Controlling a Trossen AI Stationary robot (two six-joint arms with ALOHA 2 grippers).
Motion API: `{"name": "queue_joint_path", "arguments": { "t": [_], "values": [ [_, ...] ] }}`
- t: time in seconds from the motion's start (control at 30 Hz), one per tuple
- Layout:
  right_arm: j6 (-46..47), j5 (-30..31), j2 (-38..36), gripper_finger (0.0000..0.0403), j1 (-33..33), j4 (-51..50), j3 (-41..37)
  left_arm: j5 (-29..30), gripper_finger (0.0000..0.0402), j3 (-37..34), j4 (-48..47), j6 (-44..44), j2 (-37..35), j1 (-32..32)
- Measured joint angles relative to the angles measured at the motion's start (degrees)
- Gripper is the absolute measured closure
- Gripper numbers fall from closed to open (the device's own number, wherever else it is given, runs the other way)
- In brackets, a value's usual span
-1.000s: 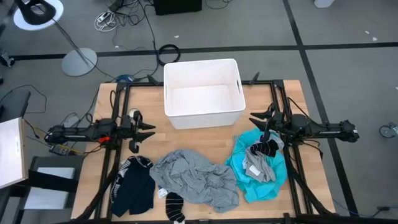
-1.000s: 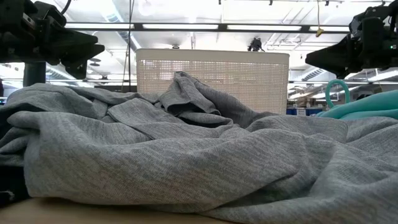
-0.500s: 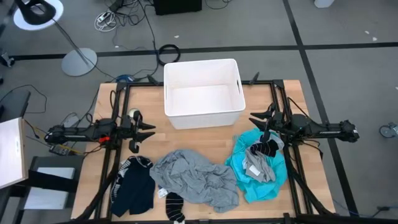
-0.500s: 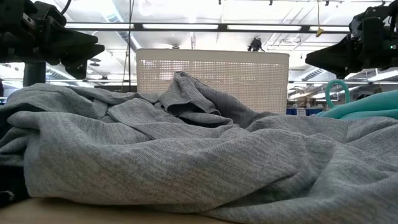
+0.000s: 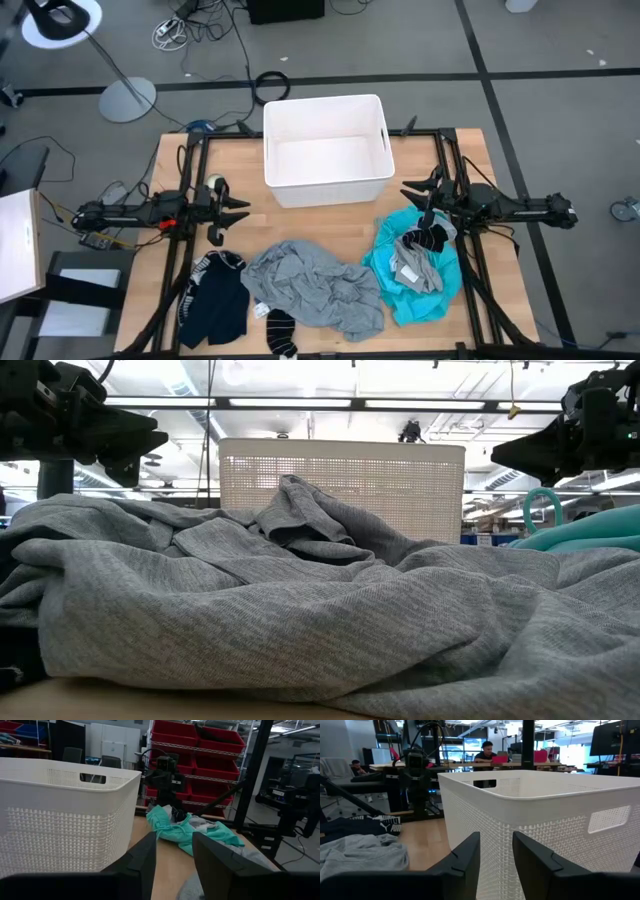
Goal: Sort clothes
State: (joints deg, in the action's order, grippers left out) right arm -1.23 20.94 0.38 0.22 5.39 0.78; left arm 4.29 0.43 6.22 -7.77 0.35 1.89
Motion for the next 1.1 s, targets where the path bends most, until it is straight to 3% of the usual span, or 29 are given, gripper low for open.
{"name": "queue_joint_path", "arguments": {
  "t": [1.1],
  "values": [
    [0.0,0.0,0.0,0.0287,0.0,0.0,0.0,0.0,0.0270,0.0,0.0,0.0,0.0,0.0]
  ]
}}
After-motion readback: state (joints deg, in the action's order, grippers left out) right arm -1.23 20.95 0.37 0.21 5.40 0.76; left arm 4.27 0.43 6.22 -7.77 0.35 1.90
